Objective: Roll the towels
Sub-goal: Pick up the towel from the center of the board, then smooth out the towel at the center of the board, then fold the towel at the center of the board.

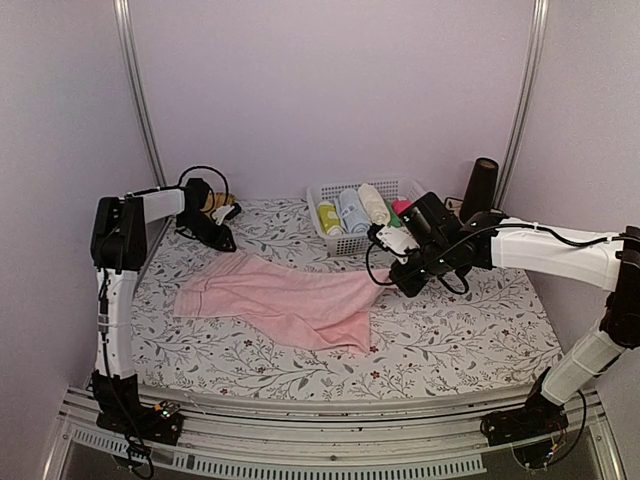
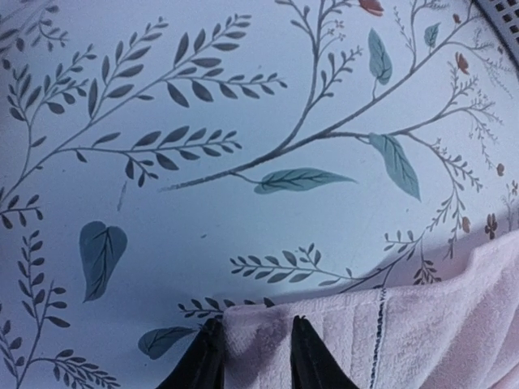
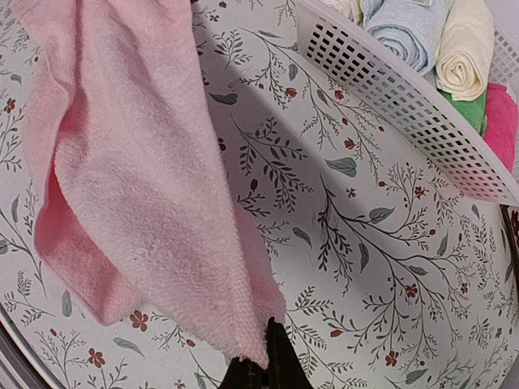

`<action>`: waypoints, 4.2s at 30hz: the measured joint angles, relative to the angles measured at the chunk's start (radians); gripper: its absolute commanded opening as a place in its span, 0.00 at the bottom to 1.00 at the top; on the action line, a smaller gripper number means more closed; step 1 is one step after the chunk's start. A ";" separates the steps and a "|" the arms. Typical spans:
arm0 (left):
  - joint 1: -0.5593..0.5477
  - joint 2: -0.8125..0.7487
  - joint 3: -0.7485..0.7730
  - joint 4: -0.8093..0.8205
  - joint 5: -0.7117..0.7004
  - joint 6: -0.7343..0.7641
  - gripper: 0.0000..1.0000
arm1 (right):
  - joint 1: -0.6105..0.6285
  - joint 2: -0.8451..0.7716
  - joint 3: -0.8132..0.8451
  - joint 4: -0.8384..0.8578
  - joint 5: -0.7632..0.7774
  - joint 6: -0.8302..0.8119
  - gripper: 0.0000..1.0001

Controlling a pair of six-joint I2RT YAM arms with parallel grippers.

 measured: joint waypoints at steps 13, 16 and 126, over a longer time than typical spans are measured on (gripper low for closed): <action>-0.020 -0.045 -0.080 0.079 -0.044 -0.023 0.00 | 0.000 -0.010 0.000 0.000 0.021 0.000 0.04; -0.023 -0.094 -0.144 0.088 -0.029 -0.027 0.00 | 0.000 -0.011 0.000 0.001 0.047 0.000 0.04; -0.041 -1.247 -1.416 0.472 0.108 0.618 0.00 | -0.041 0.110 -0.134 -0.170 0.440 0.031 0.03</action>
